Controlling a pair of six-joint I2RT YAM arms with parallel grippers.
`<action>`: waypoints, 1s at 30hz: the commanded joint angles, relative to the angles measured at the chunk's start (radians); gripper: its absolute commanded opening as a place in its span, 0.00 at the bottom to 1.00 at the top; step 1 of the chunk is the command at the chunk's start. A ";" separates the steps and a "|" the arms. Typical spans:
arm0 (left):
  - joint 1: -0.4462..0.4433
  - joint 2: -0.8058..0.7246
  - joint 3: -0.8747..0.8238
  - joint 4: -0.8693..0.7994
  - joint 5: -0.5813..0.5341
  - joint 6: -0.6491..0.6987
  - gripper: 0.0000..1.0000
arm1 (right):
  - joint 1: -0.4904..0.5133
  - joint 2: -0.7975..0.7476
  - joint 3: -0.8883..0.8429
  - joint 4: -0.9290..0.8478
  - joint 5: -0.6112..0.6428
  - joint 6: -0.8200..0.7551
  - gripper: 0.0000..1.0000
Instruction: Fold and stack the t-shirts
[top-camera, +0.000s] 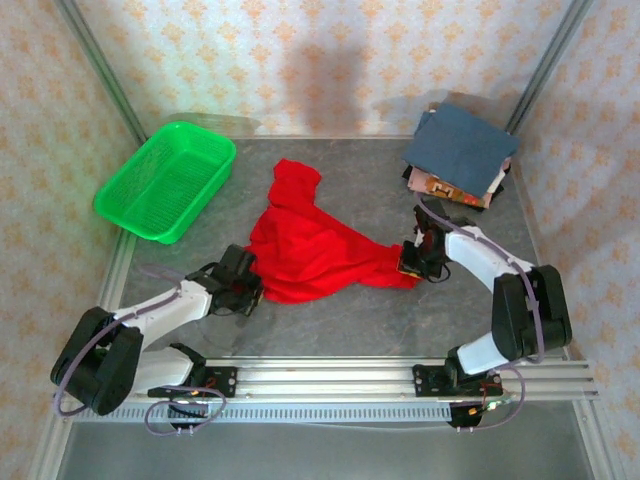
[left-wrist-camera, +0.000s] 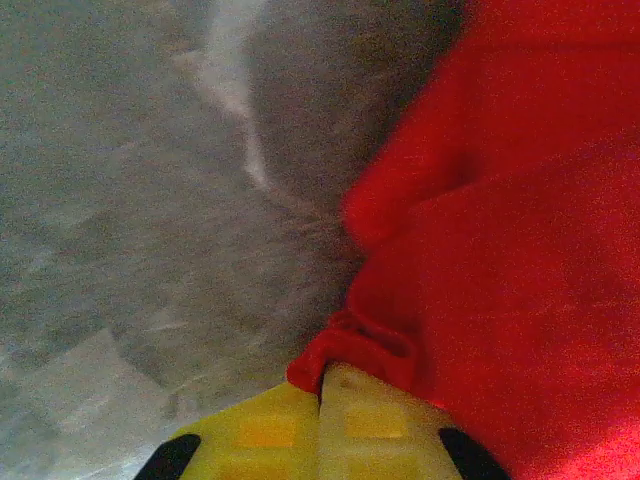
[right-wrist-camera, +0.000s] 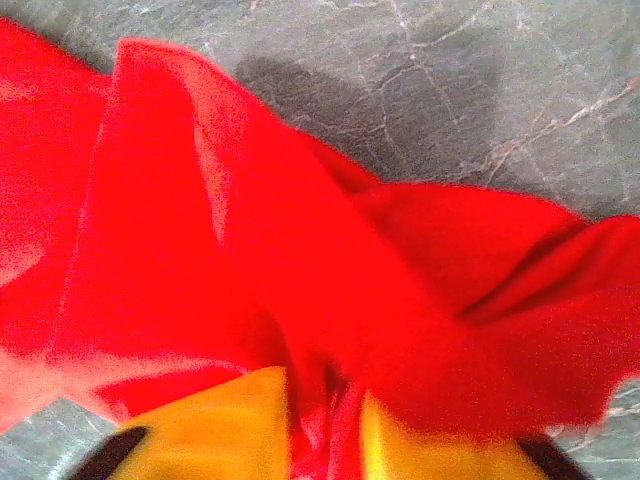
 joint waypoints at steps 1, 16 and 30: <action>0.000 -0.030 0.034 0.025 -0.089 0.055 0.00 | -0.025 -0.068 0.006 -0.042 0.020 -0.009 0.44; 0.003 -0.680 -0.047 -0.509 -0.228 0.096 0.00 | -0.277 -0.014 0.126 -0.130 0.042 -0.025 0.68; 0.003 -0.657 -0.028 -0.446 -0.206 0.140 0.00 | -0.322 0.123 -0.059 0.213 -0.325 0.196 0.50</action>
